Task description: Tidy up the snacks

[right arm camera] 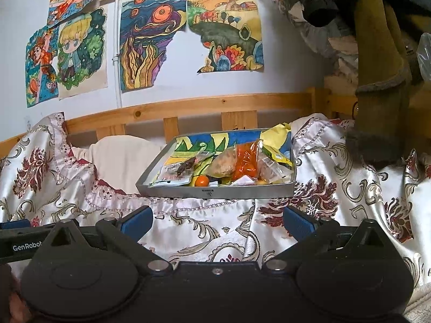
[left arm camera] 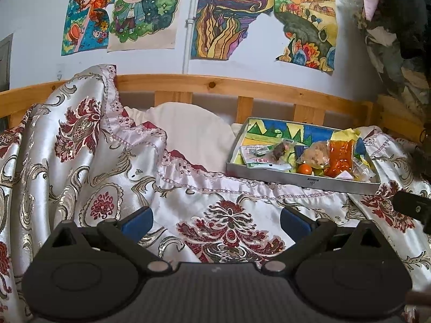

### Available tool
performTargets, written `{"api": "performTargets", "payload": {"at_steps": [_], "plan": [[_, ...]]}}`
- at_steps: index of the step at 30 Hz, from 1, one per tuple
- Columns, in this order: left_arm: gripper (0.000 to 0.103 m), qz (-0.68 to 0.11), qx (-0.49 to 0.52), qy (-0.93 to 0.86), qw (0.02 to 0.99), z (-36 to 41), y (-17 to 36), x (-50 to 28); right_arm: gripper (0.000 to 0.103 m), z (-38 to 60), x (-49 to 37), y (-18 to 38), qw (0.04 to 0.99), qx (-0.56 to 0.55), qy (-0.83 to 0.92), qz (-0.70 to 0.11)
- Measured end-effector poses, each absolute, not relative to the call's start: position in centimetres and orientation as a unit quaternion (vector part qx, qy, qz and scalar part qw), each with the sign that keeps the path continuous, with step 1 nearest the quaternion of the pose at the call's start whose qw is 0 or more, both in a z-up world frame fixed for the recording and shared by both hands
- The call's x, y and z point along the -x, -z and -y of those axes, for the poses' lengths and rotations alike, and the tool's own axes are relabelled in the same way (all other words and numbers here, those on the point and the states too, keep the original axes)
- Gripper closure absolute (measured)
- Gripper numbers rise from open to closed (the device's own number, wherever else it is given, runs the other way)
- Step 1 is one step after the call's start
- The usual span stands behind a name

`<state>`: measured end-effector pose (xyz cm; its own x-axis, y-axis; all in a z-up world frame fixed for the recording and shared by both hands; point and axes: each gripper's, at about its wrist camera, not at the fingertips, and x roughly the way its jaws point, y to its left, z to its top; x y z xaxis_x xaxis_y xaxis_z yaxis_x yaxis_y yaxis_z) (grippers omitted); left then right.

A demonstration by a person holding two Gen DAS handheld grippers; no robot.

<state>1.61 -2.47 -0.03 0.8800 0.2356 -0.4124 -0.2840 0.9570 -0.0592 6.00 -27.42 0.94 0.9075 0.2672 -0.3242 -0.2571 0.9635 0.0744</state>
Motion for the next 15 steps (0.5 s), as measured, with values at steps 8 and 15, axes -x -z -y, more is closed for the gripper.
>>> {"api": "performTargets", "payload": {"at_steps": [8,15], "plan": [[0.001,-0.205,0.058,-0.13,0.968,2.76,-0.01,-1.42,0.001,27.28,-6.03,-0.87,0.976,-0.01,-0.134,-0.17],[0.001,-0.206,0.059,-0.125,0.969,3.01,0.02,-1.36,0.001,27.14,-6.14,-0.66,0.976,-0.005,-0.131,-0.174]]}}
